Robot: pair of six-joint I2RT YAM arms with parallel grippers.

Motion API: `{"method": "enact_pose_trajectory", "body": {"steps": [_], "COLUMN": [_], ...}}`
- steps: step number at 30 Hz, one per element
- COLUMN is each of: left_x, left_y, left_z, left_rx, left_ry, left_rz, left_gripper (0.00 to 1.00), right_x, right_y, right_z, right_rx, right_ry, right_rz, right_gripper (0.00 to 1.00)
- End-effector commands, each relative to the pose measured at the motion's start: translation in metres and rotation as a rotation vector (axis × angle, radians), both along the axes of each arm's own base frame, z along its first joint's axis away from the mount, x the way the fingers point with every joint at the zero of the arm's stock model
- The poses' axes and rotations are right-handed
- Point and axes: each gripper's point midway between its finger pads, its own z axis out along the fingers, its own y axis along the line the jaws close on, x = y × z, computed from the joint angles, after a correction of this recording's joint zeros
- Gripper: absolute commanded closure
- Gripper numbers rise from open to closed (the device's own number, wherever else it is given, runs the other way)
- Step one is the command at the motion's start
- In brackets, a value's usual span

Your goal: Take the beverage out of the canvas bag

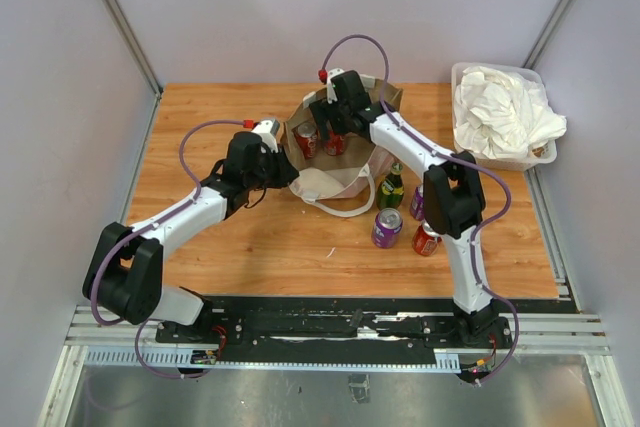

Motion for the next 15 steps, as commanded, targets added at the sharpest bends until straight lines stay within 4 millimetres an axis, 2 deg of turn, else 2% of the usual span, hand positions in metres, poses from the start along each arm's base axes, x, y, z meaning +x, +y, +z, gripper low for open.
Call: {"method": "enact_pose_trajectory", "body": {"steps": [1, 12, 15], "left_x": [-0.007, -0.007, -0.007], "left_y": [0.003, 0.003, 0.003], "left_z": [-0.015, -0.015, -0.015], "left_rx": [0.032, 0.034, 0.034], "left_ry": [0.060, 0.066, 0.067], "left_rz": [-0.019, -0.017, -0.017], "left_gripper": [0.81, 0.81, 0.81], "right_x": [0.010, 0.020, 0.020], "right_y": [0.007, 0.002, 0.002], "right_z": [-0.015, -0.043, -0.050], "right_rx": [-0.021, -0.001, 0.008], "right_ry": [-0.014, 0.034, 0.051], "right_rz": [-0.023, -0.052, -0.053], "right_gripper": [0.12, 0.13, 0.16]}}
